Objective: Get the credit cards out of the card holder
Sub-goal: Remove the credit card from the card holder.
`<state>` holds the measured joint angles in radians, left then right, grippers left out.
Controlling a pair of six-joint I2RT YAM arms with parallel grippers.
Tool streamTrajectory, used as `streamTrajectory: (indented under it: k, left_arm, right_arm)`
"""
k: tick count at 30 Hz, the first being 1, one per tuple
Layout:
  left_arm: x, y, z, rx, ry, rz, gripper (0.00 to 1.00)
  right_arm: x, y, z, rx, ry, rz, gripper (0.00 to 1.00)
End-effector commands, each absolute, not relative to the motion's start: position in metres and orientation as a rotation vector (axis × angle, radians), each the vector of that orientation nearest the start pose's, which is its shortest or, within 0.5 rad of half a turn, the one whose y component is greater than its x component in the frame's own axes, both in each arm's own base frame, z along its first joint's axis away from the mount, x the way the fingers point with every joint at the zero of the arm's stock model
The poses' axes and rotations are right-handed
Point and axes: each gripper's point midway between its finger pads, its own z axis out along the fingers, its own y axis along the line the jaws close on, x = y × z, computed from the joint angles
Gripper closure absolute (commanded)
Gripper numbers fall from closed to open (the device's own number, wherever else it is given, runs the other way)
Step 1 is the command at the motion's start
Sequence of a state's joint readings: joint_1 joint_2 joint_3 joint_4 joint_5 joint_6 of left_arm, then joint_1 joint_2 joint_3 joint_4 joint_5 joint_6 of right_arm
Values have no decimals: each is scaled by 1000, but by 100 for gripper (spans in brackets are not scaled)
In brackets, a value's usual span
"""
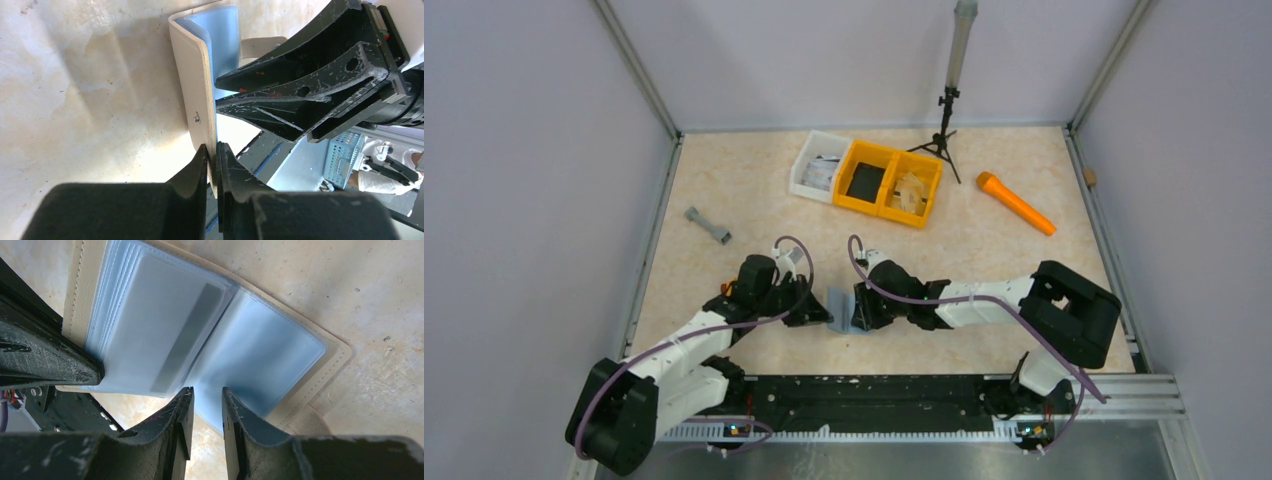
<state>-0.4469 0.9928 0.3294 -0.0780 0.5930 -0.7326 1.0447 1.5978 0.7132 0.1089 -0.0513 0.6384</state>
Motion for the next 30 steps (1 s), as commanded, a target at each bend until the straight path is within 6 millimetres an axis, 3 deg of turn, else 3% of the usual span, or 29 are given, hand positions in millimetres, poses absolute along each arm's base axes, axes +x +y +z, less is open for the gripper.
streamTrajectory:
  k: [1,12,21,26,30]
  left_arm:
    - [167,-223,96,52,2400,-1339,87]
    - [164,-231,103,76,2357,-1435,82]
    - [170,-221,85,33,2431,-1297,90]
    - [165,-220,81,33,2461,-1301,76]
    - [167,-222,83,39,2442,-1316,77]
  right_arm:
    - [161,351,33,-554,2439,859,71]
    - [160,352,32,-558,2442,867,72]
    - [160,354,34,-560,2439,877,73]
    - [160,355,34,-562,2434,885,73]
    - [159,354,32,-561,2441,885,73]
